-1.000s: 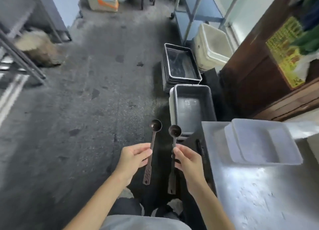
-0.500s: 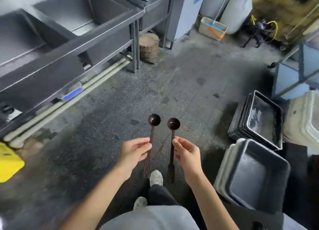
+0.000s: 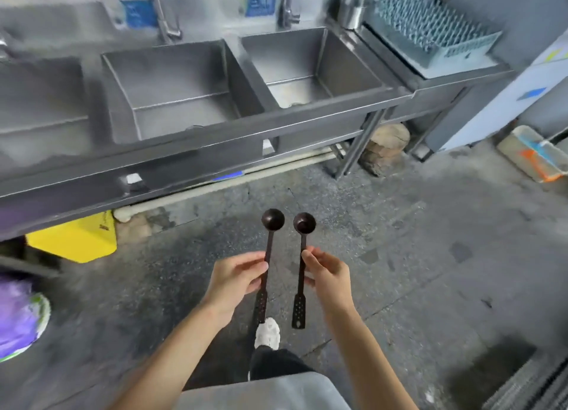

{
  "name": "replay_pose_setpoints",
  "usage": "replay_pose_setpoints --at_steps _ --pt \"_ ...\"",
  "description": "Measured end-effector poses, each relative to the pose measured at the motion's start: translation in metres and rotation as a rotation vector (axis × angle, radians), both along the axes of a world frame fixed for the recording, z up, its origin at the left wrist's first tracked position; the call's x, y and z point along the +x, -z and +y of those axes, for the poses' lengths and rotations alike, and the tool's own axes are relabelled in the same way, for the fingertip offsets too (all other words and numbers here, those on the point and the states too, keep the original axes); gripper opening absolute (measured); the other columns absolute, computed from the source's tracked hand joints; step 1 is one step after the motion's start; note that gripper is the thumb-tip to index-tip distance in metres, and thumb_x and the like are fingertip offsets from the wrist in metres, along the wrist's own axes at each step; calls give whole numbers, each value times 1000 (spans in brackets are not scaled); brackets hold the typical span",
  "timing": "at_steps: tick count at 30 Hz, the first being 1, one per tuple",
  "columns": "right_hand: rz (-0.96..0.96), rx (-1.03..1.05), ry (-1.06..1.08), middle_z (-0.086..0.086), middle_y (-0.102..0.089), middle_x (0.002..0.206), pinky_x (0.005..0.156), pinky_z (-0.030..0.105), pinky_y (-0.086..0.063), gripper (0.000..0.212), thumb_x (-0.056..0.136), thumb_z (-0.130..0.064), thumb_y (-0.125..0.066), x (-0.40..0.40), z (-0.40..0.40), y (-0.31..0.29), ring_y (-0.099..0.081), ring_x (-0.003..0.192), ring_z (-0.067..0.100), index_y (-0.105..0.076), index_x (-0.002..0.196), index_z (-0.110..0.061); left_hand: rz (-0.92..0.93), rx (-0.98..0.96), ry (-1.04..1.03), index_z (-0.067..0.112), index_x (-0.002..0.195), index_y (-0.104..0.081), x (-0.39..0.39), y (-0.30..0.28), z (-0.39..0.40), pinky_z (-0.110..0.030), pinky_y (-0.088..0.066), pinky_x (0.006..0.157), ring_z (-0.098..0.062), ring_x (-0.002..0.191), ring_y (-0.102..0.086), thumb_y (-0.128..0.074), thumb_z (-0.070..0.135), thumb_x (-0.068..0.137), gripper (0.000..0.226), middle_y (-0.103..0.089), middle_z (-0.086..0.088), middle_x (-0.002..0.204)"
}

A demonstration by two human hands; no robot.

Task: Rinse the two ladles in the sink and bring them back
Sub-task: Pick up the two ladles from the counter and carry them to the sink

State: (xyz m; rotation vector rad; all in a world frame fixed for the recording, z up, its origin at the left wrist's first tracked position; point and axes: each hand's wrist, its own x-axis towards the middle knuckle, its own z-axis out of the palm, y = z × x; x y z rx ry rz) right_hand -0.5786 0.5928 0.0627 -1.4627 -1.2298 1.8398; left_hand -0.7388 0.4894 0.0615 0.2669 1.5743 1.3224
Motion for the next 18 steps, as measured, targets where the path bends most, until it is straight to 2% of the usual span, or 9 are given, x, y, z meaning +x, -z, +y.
replay_pose_setpoints --at_steps 2,4,6,9,11,13,14,18 --pt "12 -10 -76 3 -82 92 67 25 -60 11 99 -18 -68 -28 30 -1 -78 81 15 -76 100 -10 0 4 -75 31 94 -79 -21 -1 21 -14 -58 66 -5 91 -76 -75 7 87 24 -81 9 95" --pt "12 -25 -135 9 -82 97 69 29 -59 13 99 -17 -68 -55 55 -3 -78 84 18 -75 100 -7 -12 -16 -145 30 94 -79 -41 -1 34 -14 -58 67 -6 91 -76 -75 6 87 25 -81 7 95" --pt "9 -39 -173 2 -82 89 64 25 -58 10 98 -17 -70 -81 74 -3 -76 78 13 -76 91 -14 -26 -27 -220 30 95 -81 -61 0 40 -17 -59 69 -9 91 -77 -76 6 86 26 -81 4 96" --pt "-9 -66 -229 -10 -77 75 61 20 -56 18 94 -18 -74 -124 99 -3 -73 69 5 -77 77 -24 -26 -42 -328 29 97 -82 -96 6 49 -19 -60 71 -12 93 -77 -79 7 84 25 -81 1 98" --pt "-20 -73 -295 -13 -78 76 61 18 -56 23 94 -21 -75 -152 114 -1 -74 68 1 -80 74 -32 -15 -63 -372 25 102 -81 -120 10 56 -28 -63 77 -16 93 -77 -78 10 84 24 -81 -4 97" --pt "-26 -79 -331 -13 -80 79 59 17 -55 18 94 -22 -75 -182 128 2 -75 70 0 -81 78 -28 5 -87 -402 23 104 -81 -146 11 64 -40 -60 87 -22 89 -75 -78 12 84 23 -81 -10 94" --pt "-28 -79 -338 -11 -80 80 59 16 -55 13 94 -22 -75 -198 134 3 -75 71 1 -80 82 -24 12 -86 -417 25 102 -81 -160 12 68 -41 -59 88 -21 89 -75 -78 13 84 22 -81 -10 94" --pt "-45 -78 -380 -6 -82 88 64 19 -58 6 94 -21 -75 -266 157 8 -78 78 7 -80 92 -22 7 -72 -467 31 84 -82 -220 13 89 -21 -60 70 -18 86 -78 -77 8 85 24 -81 -4 90"
